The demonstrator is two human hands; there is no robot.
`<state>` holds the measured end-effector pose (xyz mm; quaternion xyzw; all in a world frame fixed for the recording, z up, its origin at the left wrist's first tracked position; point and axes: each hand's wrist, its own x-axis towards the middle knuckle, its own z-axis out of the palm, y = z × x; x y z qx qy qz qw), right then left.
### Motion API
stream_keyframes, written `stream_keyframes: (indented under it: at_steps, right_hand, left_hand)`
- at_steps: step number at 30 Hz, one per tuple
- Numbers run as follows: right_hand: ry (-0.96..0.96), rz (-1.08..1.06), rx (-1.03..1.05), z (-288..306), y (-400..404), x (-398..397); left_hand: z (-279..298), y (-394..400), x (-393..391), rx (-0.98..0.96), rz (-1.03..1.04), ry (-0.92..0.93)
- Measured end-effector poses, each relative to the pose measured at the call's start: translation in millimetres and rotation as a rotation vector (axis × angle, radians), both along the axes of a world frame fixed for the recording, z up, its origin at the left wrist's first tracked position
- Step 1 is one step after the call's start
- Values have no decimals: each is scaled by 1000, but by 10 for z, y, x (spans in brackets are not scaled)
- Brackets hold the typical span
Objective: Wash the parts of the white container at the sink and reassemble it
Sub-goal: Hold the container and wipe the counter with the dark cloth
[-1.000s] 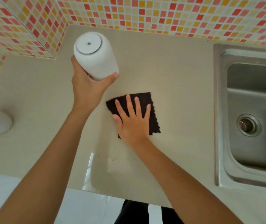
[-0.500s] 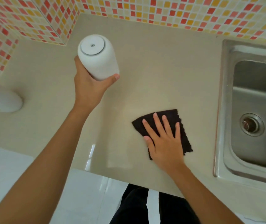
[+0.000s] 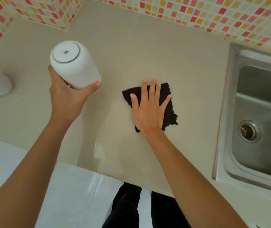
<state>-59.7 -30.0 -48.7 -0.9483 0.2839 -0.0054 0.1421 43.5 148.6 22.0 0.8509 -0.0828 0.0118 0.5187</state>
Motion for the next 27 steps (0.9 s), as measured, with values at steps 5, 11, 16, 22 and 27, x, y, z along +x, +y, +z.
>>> stream_keyframes:
  at_steps: [5, 11, 16, 22, 27]
  right_hand:
    - [129, 207, -24, 89, 560, -1122]
    - [124, 530, -61, 24, 568, -883]
    - [108, 445, -18, 23, 1083, -75]
    - [56, 695, 44, 36, 815, -680]
    - [53, 359, -40, -5, -22, -949]
  left_hand:
    - [-8, 64, -3, -36, 15, 13]
    - [70, -50, 95, -80, 18, -15]
    - [63, -212, 143, -72, -13, -40]
    - [41, -453, 219, -69, -107, -42]
    - [-5, -586, 259, -52, -132, -11]
